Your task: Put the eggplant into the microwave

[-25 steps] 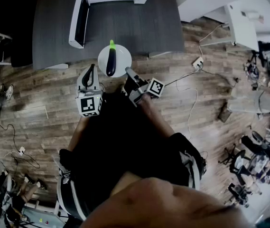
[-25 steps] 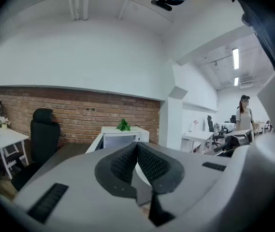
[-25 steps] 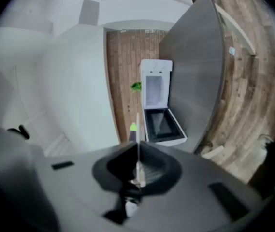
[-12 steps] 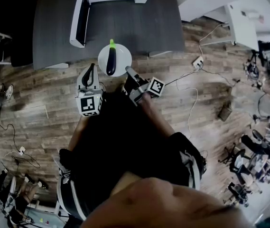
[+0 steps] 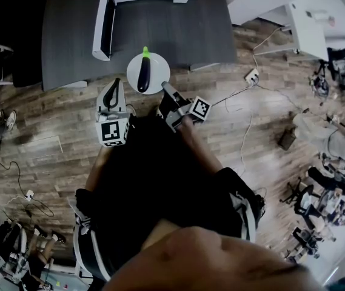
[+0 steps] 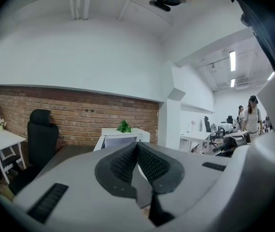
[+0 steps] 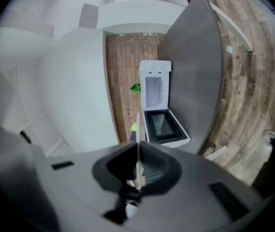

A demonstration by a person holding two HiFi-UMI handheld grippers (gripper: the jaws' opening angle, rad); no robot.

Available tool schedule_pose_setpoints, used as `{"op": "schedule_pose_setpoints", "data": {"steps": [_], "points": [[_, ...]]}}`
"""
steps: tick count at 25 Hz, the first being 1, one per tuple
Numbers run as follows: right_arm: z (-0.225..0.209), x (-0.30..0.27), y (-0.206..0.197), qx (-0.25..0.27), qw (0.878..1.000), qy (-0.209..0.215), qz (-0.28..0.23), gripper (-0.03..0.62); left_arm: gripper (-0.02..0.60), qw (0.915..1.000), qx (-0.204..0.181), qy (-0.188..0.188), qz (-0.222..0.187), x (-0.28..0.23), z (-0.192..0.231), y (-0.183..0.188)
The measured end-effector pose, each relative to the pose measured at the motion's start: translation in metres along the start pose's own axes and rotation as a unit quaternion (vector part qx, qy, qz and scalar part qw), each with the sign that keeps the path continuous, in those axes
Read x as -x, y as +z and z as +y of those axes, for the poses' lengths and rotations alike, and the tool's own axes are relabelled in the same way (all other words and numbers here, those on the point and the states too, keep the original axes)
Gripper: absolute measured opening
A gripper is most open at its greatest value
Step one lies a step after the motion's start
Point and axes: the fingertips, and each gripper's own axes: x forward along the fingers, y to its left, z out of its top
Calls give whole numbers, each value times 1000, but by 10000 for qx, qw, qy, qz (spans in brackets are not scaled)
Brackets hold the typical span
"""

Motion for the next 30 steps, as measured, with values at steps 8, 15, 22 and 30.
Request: {"op": "schedule_pose_setpoints", "data": {"steps": [8,15,22,30], "points": [[5,-21,-12,-81,9994,93,-323,38,37,9997,118,-189,-21,3,25,1],[6,-37,-13,-154,9988,147,-439,38,37,9992,167,-360,-38,-4,26,-1],[9,-61,17,-156,9993,234,-261,37,37,9996,222,-155,-23,-31,28,-3],[19,-106,77,-72,9993,320,161,37,37,9990,239,356,-89,-91,37,9]]}}
